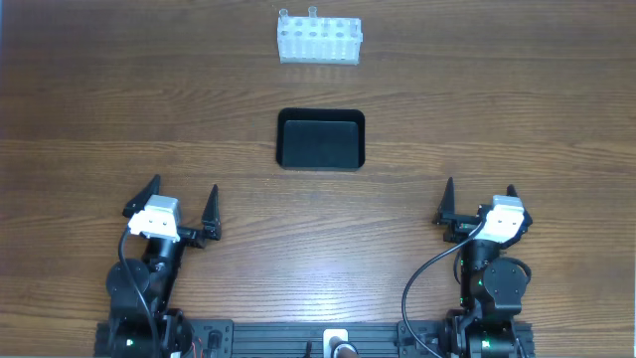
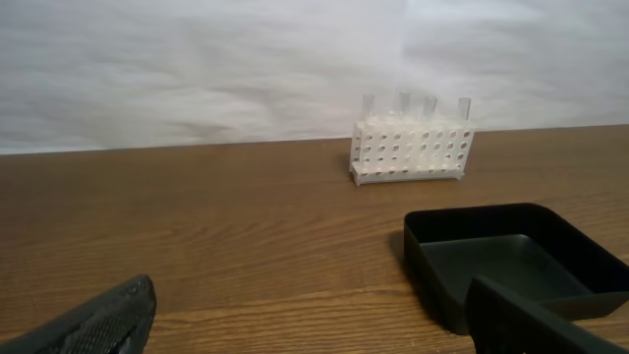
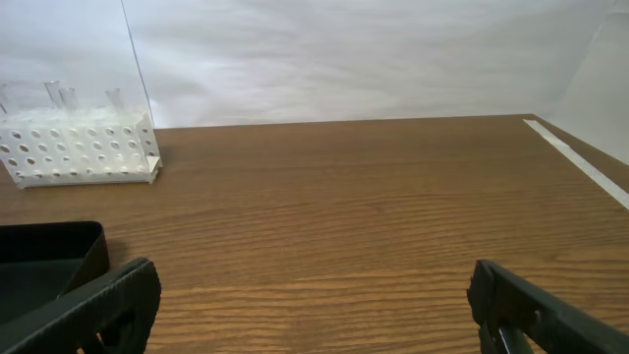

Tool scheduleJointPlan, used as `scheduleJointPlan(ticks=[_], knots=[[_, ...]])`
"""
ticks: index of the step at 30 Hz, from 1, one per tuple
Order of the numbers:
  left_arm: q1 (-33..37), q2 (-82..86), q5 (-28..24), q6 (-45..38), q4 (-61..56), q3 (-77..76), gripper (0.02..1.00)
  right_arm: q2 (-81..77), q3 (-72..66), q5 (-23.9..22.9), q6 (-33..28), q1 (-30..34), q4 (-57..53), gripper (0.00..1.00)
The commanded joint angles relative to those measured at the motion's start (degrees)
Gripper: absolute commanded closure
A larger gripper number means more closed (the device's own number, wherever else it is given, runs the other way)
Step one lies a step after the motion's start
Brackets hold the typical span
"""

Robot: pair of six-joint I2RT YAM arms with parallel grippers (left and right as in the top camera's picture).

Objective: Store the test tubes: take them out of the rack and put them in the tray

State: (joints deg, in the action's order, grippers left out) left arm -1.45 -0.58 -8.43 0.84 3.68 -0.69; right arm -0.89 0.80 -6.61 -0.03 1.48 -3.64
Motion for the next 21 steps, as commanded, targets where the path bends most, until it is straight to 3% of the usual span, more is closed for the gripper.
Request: scheduleJointPlan(ticks=[1, 21], knots=[[0.3, 0.2, -0.7, -0.9, 0.0, 0.3, 0.018, 0.6, -0.5, -0.5, -0.3, 0.4, 0.2, 0.009], [0.3, 0.2, -0.7, -0.8, 0.0, 0.3, 0.018, 0.6, -0.5, -0.5, -0.3, 0.4, 0.2, 0.009]])
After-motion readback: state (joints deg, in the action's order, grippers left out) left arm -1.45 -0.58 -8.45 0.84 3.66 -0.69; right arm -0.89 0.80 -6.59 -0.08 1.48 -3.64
